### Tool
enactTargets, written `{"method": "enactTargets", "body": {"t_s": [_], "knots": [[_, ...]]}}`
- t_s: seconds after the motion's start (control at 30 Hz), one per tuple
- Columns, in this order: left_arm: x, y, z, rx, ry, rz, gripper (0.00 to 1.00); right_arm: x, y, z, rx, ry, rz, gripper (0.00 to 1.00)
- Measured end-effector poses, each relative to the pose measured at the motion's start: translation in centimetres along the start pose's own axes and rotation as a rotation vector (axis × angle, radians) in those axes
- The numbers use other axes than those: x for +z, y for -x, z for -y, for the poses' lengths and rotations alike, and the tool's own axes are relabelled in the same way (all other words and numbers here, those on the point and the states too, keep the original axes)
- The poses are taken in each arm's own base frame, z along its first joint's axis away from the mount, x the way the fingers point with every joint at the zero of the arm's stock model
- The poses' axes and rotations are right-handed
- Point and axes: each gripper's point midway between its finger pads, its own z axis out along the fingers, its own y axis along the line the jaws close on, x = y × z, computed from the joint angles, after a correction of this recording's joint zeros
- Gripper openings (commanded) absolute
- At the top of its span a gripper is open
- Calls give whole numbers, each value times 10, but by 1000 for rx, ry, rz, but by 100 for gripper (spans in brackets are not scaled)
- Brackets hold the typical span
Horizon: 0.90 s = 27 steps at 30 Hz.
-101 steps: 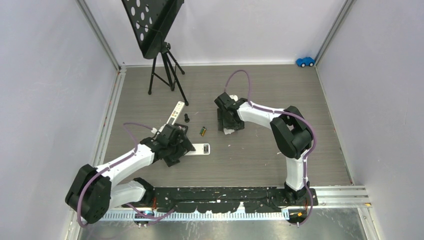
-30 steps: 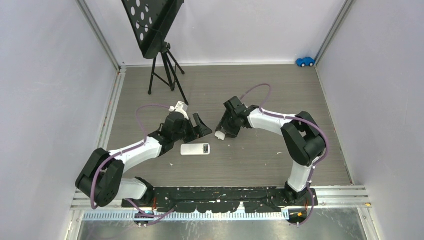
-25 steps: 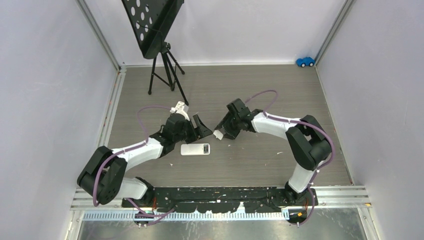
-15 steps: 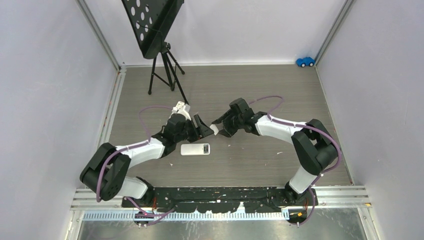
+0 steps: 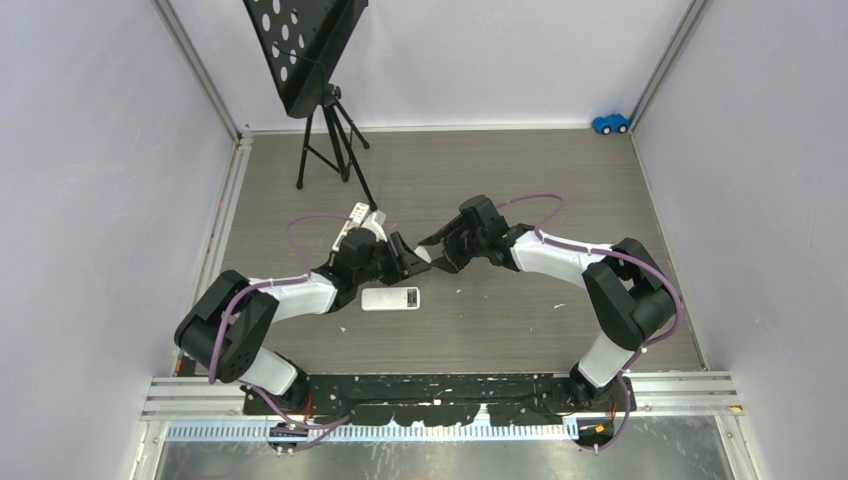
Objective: Load the batteries into the remote control
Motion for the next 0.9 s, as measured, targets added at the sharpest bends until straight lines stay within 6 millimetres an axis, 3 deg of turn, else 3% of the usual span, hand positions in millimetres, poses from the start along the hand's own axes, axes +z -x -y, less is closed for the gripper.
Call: {"method": "enactTargets", "body": {"t_s": [0.13, 0.57, 0.7, 0.8, 0.9], "knots": [[1, 3, 4, 3, -15, 11, 47, 0, -2, 0, 0, 1, -9, 45], [0, 13, 11, -5, -24, 51, 30, -1, -5, -1, -2, 4, -30, 45], [0, 16, 12, -4, -25, 60, 20, -2, -7, -1, -6, 5, -41, 45], [0, 16, 13, -5, -26, 60, 5, -1, -7, 1, -9, 6, -42, 47], [0, 16, 13, 1, -25, 59, 0, -1, -7, 1, -13, 6, -43, 58]]}}
